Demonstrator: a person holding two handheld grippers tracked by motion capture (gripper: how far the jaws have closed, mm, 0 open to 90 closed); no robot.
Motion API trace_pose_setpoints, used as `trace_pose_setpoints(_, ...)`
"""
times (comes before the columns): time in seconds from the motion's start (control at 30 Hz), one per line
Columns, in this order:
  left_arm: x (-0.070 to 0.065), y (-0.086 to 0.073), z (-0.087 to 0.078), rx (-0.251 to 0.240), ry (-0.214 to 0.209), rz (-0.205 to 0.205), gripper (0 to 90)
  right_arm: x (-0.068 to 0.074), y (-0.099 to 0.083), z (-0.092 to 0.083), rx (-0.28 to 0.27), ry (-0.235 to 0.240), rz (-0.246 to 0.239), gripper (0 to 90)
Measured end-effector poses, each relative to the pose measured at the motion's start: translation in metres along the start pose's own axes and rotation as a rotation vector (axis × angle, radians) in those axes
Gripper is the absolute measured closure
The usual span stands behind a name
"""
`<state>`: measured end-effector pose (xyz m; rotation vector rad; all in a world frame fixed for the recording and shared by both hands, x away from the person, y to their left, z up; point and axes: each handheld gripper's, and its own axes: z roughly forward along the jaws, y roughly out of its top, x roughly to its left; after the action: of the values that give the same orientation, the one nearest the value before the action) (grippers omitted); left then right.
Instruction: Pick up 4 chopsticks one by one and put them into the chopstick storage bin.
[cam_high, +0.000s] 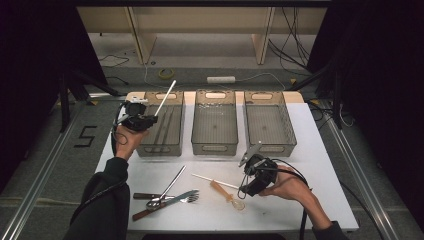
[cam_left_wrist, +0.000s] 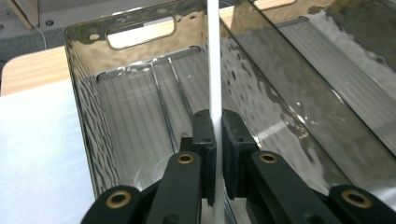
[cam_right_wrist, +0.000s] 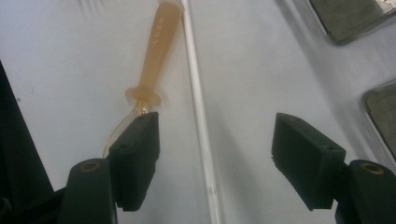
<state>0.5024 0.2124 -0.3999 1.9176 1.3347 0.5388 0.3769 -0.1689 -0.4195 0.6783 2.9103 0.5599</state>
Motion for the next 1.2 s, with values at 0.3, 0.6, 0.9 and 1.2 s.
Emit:
trace_pose_setpoints(0.3,0.007,-0.003,0.015,0.040,0.033,-0.021,84.5,0.001,0.001,0.000,-0.012,0.002,0.005,33.7)
trace_pose_setpoints(0.6,0.010,-0.008,0.023,0.059,0.060,-0.040,84.3,0.001,0.002,0.000,-0.004,0.005,-0.001,33.8)
trace_pose_setpoints(0.9,0.014,-0.013,0.027,0.075,0.081,-0.070,79.7,0.001,0.002,0.000,-0.005,0.006,-0.003,33.9)
trace_pose_setpoints(1.2,0.004,-0.012,0.007,0.030,0.032,-0.074,61.8,0.000,0.001,-0.001,-0.009,0.005,0.018,33.9)
